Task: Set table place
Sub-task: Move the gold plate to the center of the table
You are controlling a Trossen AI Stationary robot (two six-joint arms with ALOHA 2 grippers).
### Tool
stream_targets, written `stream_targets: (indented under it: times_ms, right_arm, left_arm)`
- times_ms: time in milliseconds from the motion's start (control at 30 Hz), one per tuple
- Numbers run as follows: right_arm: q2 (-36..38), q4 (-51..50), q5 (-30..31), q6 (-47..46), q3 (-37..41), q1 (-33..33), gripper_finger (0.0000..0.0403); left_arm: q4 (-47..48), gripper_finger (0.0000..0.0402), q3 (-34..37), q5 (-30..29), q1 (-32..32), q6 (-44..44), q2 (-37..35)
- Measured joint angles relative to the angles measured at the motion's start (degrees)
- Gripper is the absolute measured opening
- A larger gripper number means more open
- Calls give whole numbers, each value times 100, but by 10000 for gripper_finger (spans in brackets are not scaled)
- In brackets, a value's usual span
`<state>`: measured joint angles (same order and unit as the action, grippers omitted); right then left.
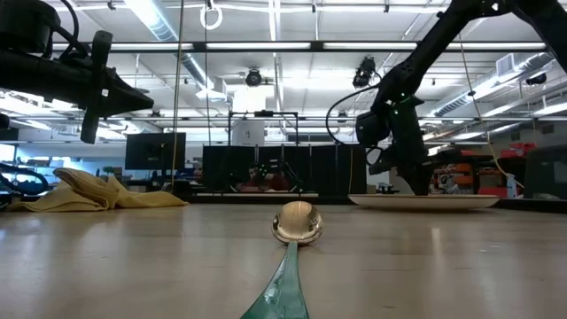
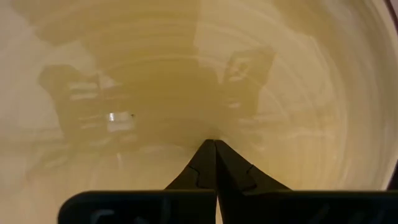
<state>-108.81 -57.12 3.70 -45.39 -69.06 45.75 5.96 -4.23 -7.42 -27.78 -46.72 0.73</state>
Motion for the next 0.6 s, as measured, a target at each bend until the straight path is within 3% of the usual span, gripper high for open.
stream_targets:
  times_ms: [600]
  right_arm:
    - [-9, 892, -711, -631, 2, -1800, 1]
  left_arm:
    - [4, 31, 0, 0, 1, -2, 0]
